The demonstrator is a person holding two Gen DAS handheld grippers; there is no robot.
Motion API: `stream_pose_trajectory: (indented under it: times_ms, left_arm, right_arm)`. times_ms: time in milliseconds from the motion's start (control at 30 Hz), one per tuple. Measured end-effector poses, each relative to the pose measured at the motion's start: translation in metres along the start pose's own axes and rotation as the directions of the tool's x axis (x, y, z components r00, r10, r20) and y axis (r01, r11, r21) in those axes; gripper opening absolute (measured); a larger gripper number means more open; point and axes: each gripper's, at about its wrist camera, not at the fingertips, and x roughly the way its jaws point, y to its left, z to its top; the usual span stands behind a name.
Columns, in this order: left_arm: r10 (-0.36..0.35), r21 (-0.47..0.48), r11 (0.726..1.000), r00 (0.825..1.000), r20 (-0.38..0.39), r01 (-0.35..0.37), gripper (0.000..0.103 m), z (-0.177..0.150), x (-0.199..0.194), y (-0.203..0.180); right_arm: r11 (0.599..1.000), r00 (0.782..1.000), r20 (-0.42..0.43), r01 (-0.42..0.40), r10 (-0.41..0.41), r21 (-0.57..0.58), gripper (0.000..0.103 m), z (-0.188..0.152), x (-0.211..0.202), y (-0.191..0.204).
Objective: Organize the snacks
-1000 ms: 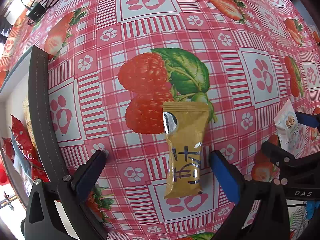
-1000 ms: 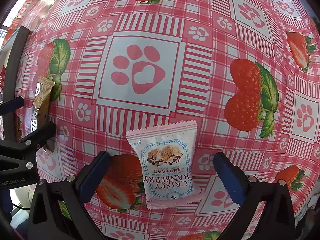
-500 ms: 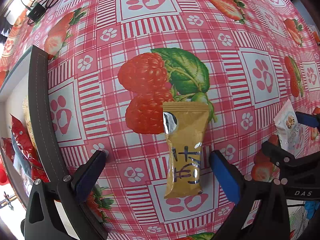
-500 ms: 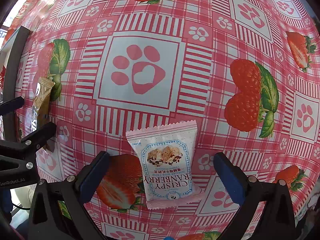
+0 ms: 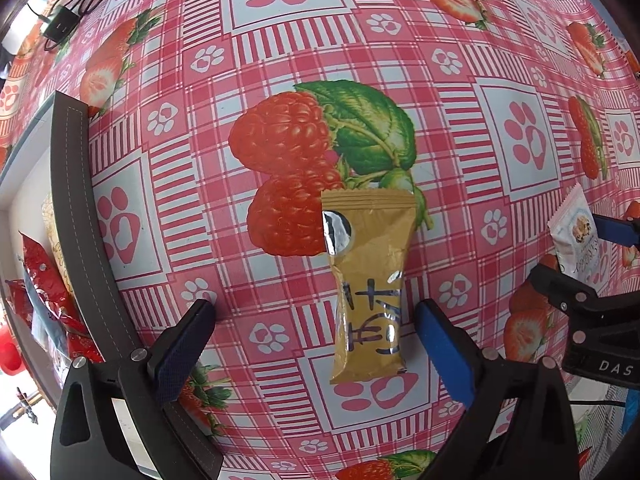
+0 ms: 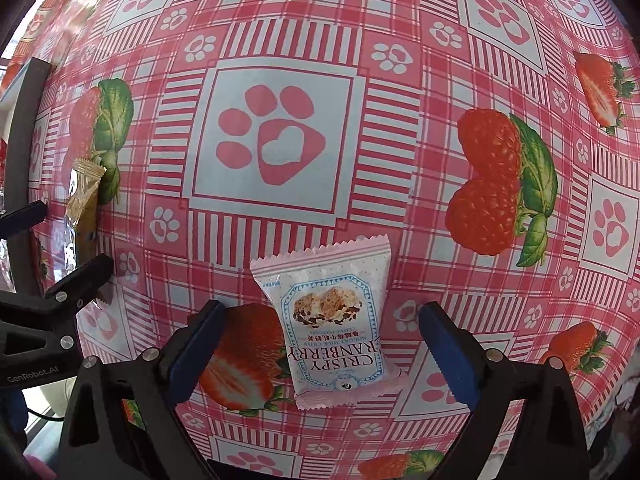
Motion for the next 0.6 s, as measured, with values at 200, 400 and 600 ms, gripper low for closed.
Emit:
stream_pose_trajectory:
  times_ms: [200,400,600]
  left_arm:
    - [-0.004,0.063,0.998,0.999,0.054,0.001,0.059,-0.004,-0.014,-0.013]
    - [-0.036,0.093,0.995,0.998,0.055,0.031,0.024,-0.003,-0.021,-0.019]
    - [-0.064,0.062,0.996,0.996,0.062,0.060,0.024,-0.013,-0.031,-0.008]
  right_arm:
    - [1.000,0.999,0.048,0.007,-0.006,-0.012,0.045,-0.005,-0.015,-0.004]
    - [0.999,0.998,0.049,-0.034,0.033,0.017,0.040,-0.004,-0.021,-0.012]
    - [0.993,0.994,0.049,-0.103,0.100,0.054,0.040,-0.010,-0.028,-0.014]
